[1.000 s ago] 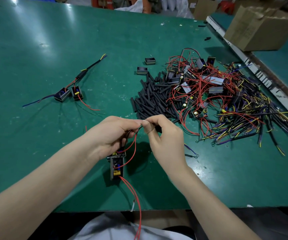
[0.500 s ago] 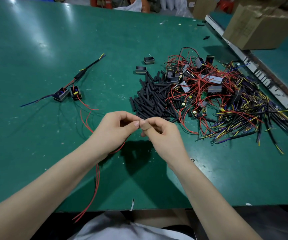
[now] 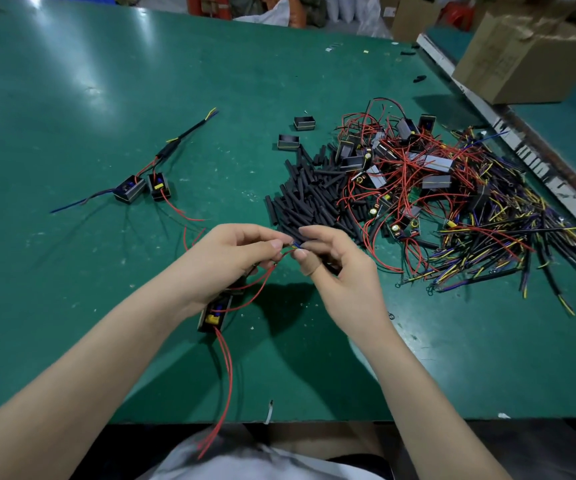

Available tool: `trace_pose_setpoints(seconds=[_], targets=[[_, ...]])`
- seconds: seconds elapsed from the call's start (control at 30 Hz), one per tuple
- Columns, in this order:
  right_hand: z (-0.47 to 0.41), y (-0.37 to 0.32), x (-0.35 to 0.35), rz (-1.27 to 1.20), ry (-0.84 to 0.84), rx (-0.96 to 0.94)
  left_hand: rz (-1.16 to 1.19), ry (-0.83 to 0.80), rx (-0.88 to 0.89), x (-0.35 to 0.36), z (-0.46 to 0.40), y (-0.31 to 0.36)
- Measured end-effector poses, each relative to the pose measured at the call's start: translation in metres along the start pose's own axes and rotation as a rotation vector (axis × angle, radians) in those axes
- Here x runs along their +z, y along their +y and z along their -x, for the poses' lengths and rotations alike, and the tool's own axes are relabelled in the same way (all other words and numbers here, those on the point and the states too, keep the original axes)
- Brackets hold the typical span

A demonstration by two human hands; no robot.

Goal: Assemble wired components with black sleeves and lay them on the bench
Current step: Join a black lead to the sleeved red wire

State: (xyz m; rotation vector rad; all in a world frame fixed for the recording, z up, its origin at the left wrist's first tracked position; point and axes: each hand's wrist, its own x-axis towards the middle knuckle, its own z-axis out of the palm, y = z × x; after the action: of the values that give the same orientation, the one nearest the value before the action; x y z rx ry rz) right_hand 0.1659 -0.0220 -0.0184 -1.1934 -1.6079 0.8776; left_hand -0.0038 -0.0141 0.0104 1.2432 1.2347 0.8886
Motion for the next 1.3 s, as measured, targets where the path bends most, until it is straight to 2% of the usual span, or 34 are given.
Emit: trace_pose_setpoints(seconds=[0.37, 0.5, 0.63, 0.9, 0.97, 1.1, 1.3], targets=[[0.0, 0.001, -0.01, 0.027, 0.001, -0.064, -0.081, 0.018, 0.095, -0.003, -0.002, -0.002], [-0.001, 0.003, -0.016, 0.027, 0.014, -0.067, -0.328, 0.007, 0.139, -0.01, -0.004, -0.008], [-0.007, 0.003, -0.025, 0.025, 0.043, -0.039, -0.656, -0.141, 0.17, -0.018, 0.002, -0.009], [-0.02, -0.003, -0.032, 0.24, -0.112, -0.088, -0.848, -0.098, 0.259, -0.003, 0.002, -0.004], [-0.02, -0.004, -0.029, 0.249, -0.084, -0.109, -0.83, -0.089, 0.277, 0.006, 0.0, -0.003], [-0.018, 0.0, -0.027, 0.225, 0.011, -0.098, -0.662, -0.093, 0.187, -0.001, -0.005, -0.004], [-0.017, 0.007, -0.028, 0.228, -0.006, -0.09, -0.691, 0.031, 0.19, -0.053, -0.001, -0.012]])
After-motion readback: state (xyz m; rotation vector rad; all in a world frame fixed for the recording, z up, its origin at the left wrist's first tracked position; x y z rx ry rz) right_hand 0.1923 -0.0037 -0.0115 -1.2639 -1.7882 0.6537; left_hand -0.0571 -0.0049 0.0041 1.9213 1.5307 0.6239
